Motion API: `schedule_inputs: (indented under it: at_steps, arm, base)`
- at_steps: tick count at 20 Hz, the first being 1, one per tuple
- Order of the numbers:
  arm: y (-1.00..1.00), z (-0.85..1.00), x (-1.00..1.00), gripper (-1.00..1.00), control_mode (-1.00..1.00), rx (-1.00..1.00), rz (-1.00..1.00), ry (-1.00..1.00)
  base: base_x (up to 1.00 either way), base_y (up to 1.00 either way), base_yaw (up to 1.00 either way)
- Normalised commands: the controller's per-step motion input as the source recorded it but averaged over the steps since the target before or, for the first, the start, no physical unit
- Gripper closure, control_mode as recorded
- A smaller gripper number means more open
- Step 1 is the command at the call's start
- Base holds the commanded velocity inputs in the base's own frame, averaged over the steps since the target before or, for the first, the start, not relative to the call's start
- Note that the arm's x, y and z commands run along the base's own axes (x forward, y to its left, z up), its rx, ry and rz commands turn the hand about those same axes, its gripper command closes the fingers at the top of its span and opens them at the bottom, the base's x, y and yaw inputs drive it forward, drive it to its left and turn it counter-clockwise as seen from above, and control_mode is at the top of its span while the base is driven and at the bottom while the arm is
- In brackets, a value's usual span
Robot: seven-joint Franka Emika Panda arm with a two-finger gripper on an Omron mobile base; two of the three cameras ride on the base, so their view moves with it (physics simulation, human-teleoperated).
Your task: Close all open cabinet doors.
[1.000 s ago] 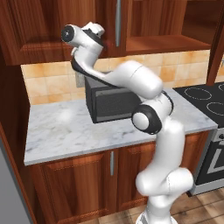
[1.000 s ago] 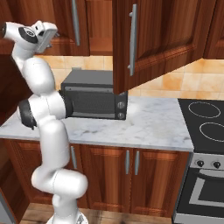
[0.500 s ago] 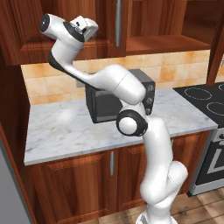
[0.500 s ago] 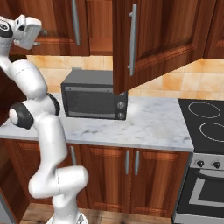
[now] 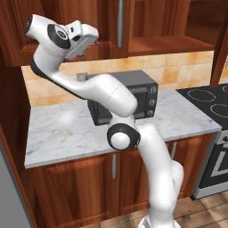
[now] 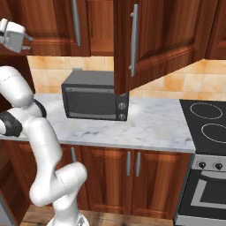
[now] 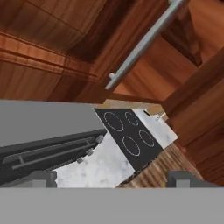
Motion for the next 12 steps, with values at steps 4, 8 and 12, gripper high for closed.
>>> schedule_inputs:
  at_steps: [4,8,12]
  arm:
    - [-0.85,-1.0,-1.0,-1.0,-1.0,-0.11,0.0,-0.18]
    - [-1.0,-0.87,-0.93,-1.0,-1.0,-0.32,0.0,-0.02]
    - [-1.0,-0.52,-0.63,-1.0,-1.0,-0.5,0.01,0.0]
  base:
    - [0.0,0.0,0.0]
    - [0.0,0.0,0.0]
    - [0.0,0.0,0.0]
